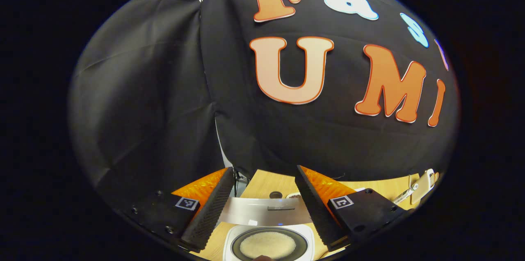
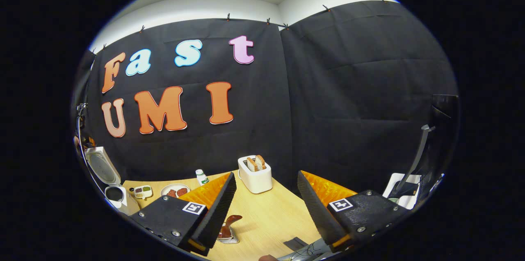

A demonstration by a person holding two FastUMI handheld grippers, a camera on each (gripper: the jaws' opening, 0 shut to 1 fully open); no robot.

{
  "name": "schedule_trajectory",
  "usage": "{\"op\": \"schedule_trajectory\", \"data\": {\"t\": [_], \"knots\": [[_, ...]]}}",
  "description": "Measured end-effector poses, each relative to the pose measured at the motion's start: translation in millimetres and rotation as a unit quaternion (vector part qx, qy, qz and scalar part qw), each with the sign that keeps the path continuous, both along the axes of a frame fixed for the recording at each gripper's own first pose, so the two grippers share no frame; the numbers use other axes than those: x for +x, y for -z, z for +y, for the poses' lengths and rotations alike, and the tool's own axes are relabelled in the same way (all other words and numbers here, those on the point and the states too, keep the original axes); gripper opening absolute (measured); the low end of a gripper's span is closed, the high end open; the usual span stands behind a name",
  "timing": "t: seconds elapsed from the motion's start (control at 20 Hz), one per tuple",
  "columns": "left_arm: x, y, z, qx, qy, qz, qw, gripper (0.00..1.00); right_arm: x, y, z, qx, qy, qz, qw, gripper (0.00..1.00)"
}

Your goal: Close the left gripper, press the button to open the rice cooker; take a wooden spoon from the chopstick holder with the right hand, scoop a spoonful of rice and pour it into the rice cooker, then put the wooden spoon back into the chopstick holder.

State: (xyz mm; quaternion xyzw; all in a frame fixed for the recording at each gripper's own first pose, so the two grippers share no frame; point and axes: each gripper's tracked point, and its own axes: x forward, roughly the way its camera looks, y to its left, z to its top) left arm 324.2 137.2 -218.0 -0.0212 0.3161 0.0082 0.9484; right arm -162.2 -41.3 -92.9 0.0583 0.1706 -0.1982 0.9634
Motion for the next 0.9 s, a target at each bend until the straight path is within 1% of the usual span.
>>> {"op": "schedule_trajectory", "data": {"t": [0.05, 0.1, 0.15, 0.25, 0.3, 0.4, 0.5, 0.6, 0.65, 0.7, 0.8, 0.85, 0.9], "knots": [[0, -3, 7, 0.010, -0.008, -0.012, 1.000, 0.99, 3, -1, 2, -0.003, -0.005, -0.001, 1.000, 0.94], [-4, -3, 9, 0.006, -0.015, -0.003, 1.000, 1.00, 6, -1, 5, -0.003, -0.012, -0.001, 1.000, 0.94], [-9, -5, 9, 0.007, -0.012, -0.002, 1.000, 0.98, 9, 0, 6, -0.003, -0.018, 0.000, 1.000, 0.94], [-29, -3, 9, 0.010, -0.006, 0.004, 1.000, 1.00, 20, 4, 14, 0.003, -0.040, 0.000, 0.999, 0.94], [-40, -1, 9, 0.009, -0.004, 0.009, 1.000, 0.99, 25, 6, 19, 0.006, -0.054, 0.001, 0.999, 0.94], [-71, 8, 4, 0.003, -0.001, 0.038, 0.999, 0.98, 36, 11, 24, 0.003, -0.079, 0.007, 0.997, 0.94], [-105, 32, 4, 0.004, 0.000, 0.084, 0.996, 0.99, 47, 14, 27, 0.001, -0.099, 0.003, 0.995, 0.94], [-138, 48, -7, -0.008, 0.005, 0.116, 0.993, 0.98, 55, 19, 33, 0.008, -0.118, 0.002, 0.993, 0.94], [-154, 56, -12, -0.011, 0.009, 0.133, 0.991, 1.00, 58, 23, 33, 0.012, -0.125, 0.004, 0.992, 0.94], [-167, 65, -11, -0.004, 0.011, 0.143, 0.990, 0.98, 60, 26, 35, 0.015, -0.131, 0.005, 0.991, 0.94], [-185, 80, -9, 0.002, 0.009, 0.165, 0.986, 0.98, 67, 32, 39, 0.024, -0.144, 0.007, 0.989, 0.94], [-195, 87, -11, 0.001, 0.006, 0.180, 0.984, 1.00, 71, 33, 40, 0.029, -0.149, 0.007, 0.988, 0.94], [-206, 96, -13, -0.001, 0.003, 0.198, 0.980, 0.99, 73, 35, 42, 0.033, -0.155, 0.006, 0.987, 0.94]]}}
